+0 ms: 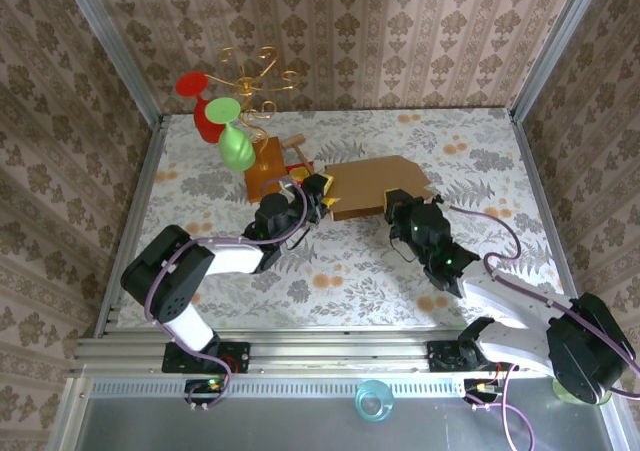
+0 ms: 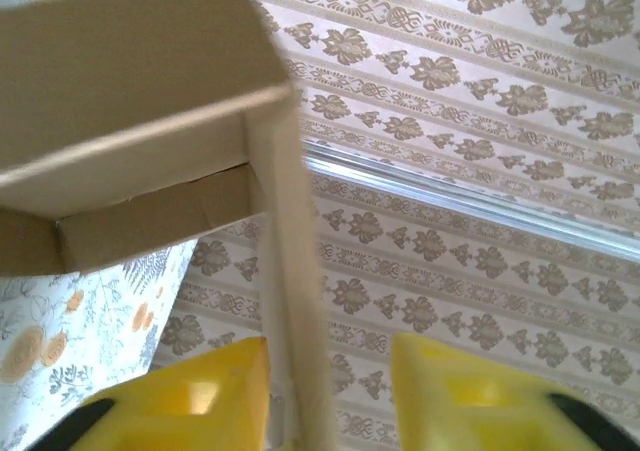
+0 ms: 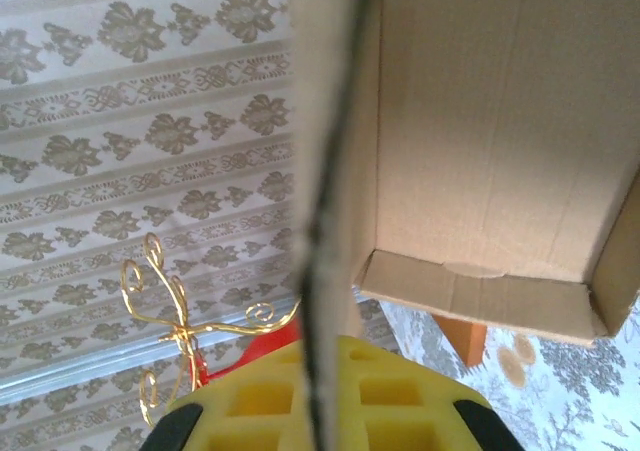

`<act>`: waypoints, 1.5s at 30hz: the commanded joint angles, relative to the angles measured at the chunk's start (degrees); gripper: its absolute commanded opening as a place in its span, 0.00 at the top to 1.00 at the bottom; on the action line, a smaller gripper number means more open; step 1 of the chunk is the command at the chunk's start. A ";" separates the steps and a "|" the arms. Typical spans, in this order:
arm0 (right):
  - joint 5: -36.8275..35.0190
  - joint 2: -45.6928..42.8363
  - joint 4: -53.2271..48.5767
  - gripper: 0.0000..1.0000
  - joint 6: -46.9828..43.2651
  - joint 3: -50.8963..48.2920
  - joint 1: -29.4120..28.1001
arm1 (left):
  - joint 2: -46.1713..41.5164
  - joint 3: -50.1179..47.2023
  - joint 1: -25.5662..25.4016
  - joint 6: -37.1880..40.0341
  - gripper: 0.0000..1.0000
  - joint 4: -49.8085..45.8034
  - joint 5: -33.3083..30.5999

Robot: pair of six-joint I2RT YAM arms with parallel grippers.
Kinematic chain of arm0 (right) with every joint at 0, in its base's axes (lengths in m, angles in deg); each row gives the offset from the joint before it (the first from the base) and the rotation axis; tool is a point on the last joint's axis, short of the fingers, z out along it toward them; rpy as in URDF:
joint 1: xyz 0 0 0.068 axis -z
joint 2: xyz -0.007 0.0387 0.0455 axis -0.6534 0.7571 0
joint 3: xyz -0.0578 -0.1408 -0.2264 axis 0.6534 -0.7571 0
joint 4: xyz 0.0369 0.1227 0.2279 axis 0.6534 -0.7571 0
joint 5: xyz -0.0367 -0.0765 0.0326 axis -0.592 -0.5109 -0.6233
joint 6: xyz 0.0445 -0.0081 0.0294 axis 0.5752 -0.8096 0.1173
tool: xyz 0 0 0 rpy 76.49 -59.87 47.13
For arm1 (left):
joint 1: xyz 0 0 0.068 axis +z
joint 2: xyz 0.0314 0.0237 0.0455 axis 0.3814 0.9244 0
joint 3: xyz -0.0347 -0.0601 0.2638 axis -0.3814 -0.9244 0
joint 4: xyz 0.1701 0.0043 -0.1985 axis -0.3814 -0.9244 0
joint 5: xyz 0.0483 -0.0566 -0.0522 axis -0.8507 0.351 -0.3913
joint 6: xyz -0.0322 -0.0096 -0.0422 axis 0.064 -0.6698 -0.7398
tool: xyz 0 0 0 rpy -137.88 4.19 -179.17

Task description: Fold the paper box

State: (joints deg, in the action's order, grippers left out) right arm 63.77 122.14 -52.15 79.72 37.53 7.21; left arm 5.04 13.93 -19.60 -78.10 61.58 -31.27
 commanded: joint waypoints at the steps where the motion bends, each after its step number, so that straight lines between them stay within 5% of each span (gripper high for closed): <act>1: -2.67 -3.36 -11.89 1.00 -1.19 5.56 1.33 | -6.16 -0.86 0.57 5.20 0.53 -5.63 2.03; 8: -2.17 -4.74 -20.53 1.00 -5.19 9.49 4.36 | -27.36 -1.19 1.07 17.20 0.32 -43.32 0.68; 12: 1.22 -3.56 -24.04 1.00 -8.41 12.42 5.64 | -34.59 5.06 3.35 27.44 0.31 -60.06 -0.36; 16: 2.55 -4.00 -30.71 1.00 -13.84 17.02 5.89 | -32.27 13.26 5.37 36.70 0.34 -68.52 2.58; 26: 4.90 -5.27 -33.39 1.00 -17.11 18.54 6.19 | -17.79 19.53 2.89 36.02 0.39 -59.07 7.99; 45: 8.59 -3.25 -28.71 1.00 -16.42 17.17 7.02 | -8.82 22.02 0.05 32.41 0.39 -50.87 10.63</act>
State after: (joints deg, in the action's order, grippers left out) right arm 71.63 118.58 -83.50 63.52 54.32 13.92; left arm -4.64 34.39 -18.86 -44.39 7.77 -22.19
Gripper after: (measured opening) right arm 0.053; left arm 0.609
